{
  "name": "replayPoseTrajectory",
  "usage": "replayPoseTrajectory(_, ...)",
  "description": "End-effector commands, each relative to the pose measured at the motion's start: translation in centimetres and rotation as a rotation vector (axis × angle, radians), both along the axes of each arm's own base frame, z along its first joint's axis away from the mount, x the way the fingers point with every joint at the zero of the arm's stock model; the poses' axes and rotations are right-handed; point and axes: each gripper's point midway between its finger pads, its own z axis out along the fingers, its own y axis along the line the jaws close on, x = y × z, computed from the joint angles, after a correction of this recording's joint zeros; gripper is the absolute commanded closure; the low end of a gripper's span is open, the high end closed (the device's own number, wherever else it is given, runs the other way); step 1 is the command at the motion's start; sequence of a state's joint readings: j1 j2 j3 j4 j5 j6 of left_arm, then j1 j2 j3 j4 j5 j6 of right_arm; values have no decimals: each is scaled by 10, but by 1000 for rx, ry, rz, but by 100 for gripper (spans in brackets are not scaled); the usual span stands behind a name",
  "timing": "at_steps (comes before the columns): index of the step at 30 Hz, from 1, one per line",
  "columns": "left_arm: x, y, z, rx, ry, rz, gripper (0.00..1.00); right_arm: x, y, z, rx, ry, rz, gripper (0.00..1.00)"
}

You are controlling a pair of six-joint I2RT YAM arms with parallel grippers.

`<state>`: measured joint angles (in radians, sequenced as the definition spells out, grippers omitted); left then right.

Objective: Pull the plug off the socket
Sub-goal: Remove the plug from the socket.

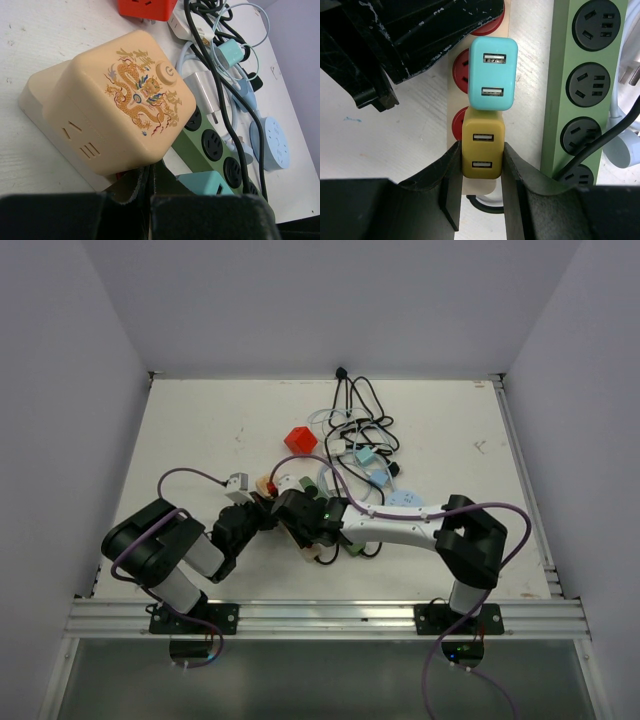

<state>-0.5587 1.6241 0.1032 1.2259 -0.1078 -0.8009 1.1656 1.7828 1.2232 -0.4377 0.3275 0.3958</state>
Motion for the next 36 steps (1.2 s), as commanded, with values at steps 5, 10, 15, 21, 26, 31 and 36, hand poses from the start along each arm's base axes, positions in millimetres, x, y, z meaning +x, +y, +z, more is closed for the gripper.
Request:
replayPoseTrajectory(5, -48, 46, -96, 295, 325, 18, 100, -32, 6, 9, 113, 121, 92, 82)
replayPoseTrajectory(10, -49, 47, -98, 291, 334, 24, 100, -28, 1, 13, 232, 207, 76, 81)
replayPoseTrajectory(15, -50, 46, -100, 277, 341, 19, 100, -26, 1, 13, 209, 201, 76, 81)
replayPoseTrajectory(21, -50, 45, -102, 281, 348, 13, 100, -25, 6, 19, 55, 67, 73, 79)
replayPoseTrajectory(26, -50, 45, -103, 285, 351, 10, 100, -29, 13, 15, 10, 56, 89, 76)
replayPoseTrajectory(31, -50, 45, -103, 285, 353, 9, 100, -33, 13, 14, 67, 100, 106, 74)
replayPoseTrajectory(36, -51, 45, -104, 281, 355, 12, 100, -32, 2, 18, 220, 211, 85, 74)
